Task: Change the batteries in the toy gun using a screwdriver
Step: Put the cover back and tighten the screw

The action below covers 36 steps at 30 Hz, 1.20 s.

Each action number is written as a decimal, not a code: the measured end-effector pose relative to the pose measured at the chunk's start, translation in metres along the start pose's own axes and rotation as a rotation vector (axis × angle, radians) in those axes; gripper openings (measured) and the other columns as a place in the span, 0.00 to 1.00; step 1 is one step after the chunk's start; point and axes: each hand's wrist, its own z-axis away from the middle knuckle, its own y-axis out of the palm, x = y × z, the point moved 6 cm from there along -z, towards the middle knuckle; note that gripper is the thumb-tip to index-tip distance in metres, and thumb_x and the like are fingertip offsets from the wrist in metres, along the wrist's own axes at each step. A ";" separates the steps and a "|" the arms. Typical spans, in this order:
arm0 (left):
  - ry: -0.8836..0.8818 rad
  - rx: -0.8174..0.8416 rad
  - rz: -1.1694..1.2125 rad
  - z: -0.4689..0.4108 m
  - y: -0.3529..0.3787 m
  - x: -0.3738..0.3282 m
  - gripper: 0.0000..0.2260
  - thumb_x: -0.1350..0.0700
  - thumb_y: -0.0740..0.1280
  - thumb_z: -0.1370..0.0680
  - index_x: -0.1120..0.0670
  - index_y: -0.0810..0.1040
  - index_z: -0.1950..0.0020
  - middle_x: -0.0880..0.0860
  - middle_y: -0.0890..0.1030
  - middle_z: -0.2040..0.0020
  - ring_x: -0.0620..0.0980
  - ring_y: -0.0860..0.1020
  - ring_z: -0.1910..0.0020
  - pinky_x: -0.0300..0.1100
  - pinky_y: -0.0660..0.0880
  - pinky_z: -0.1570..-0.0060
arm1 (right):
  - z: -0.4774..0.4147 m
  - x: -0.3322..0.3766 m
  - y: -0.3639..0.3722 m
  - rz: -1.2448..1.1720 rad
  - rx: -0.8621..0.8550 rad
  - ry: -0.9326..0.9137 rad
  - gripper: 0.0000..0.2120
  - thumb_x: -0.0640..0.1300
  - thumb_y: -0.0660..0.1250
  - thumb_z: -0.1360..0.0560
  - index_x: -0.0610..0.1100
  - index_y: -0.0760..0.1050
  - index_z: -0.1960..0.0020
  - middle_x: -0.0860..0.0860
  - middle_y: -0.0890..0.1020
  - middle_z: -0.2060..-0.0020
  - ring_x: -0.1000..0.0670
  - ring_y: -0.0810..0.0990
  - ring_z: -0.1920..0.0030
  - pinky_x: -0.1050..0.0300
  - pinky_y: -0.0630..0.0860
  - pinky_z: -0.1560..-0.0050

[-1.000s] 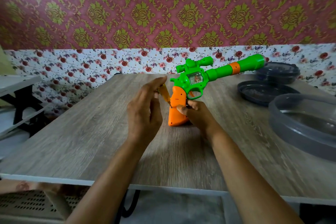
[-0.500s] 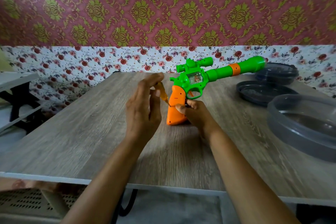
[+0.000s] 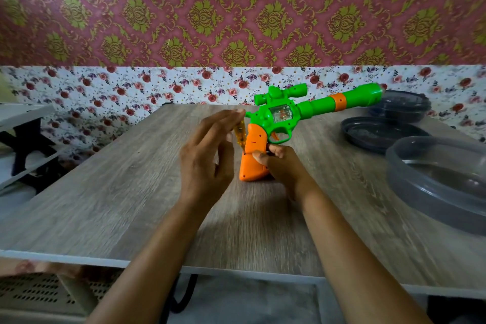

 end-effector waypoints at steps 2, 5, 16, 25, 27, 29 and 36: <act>-0.005 0.008 0.021 0.000 0.001 0.000 0.12 0.64 0.64 0.24 0.58 0.78 0.40 0.56 0.77 0.43 0.45 0.77 0.45 0.35 0.76 0.52 | 0.000 0.000 0.000 -0.003 0.001 -0.001 0.14 0.39 0.62 0.23 0.39 0.75 0.39 0.41 0.79 0.43 0.43 0.77 0.41 0.48 0.74 0.39; -0.046 -0.033 0.011 0.000 -0.002 0.005 0.11 0.56 0.69 0.24 0.57 0.78 0.43 0.57 0.72 0.47 0.39 0.73 0.51 0.32 0.74 0.56 | -0.001 0.000 0.000 0.017 -0.009 -0.013 0.13 0.39 0.63 0.24 0.39 0.76 0.40 0.40 0.80 0.43 0.43 0.78 0.42 0.44 0.73 0.38; -0.034 -0.032 -0.018 0.001 -0.001 0.004 0.11 0.65 0.64 0.24 0.59 0.78 0.42 0.58 0.78 0.46 0.46 0.76 0.46 0.40 0.77 0.54 | -0.001 -0.001 0.002 0.013 0.010 0.000 0.14 0.40 0.63 0.23 0.40 0.75 0.39 0.42 0.79 0.44 0.47 0.77 0.46 0.52 0.75 0.46; -0.108 -0.088 -0.024 0.000 -0.004 0.011 0.13 0.64 0.66 0.24 0.55 0.71 0.40 0.54 0.78 0.49 0.41 0.77 0.52 0.30 0.74 0.53 | -0.003 -0.001 0.000 0.076 -0.024 -0.006 0.13 0.41 0.64 0.24 0.39 0.77 0.42 0.41 0.81 0.45 0.43 0.78 0.43 0.48 0.73 0.38; -0.097 -0.072 -0.049 0.000 -0.003 0.010 0.14 0.65 0.64 0.23 0.56 0.72 0.38 0.52 0.79 0.46 0.43 0.77 0.49 0.31 0.74 0.50 | -0.003 -0.001 -0.001 0.086 -0.023 -0.013 0.13 0.41 0.64 0.24 0.39 0.77 0.42 0.41 0.80 0.44 0.43 0.78 0.42 0.48 0.73 0.38; -0.086 -0.047 -0.052 0.001 -0.001 0.009 0.14 0.65 0.62 0.23 0.56 0.74 0.38 0.56 0.78 0.42 0.48 0.78 0.45 0.37 0.76 0.50 | -0.003 -0.001 0.000 0.080 -0.019 -0.015 0.13 0.41 0.64 0.24 0.39 0.77 0.42 0.40 0.80 0.44 0.43 0.78 0.42 0.46 0.73 0.38; -0.061 -0.046 -0.030 0.000 -0.002 0.008 0.11 0.60 0.67 0.24 0.54 0.75 0.42 0.60 0.75 0.51 0.48 0.77 0.54 0.30 0.74 0.56 | -0.003 -0.001 0.002 0.038 0.001 -0.011 0.14 0.39 0.63 0.24 0.39 0.76 0.39 0.40 0.79 0.43 0.43 0.77 0.41 0.44 0.73 0.37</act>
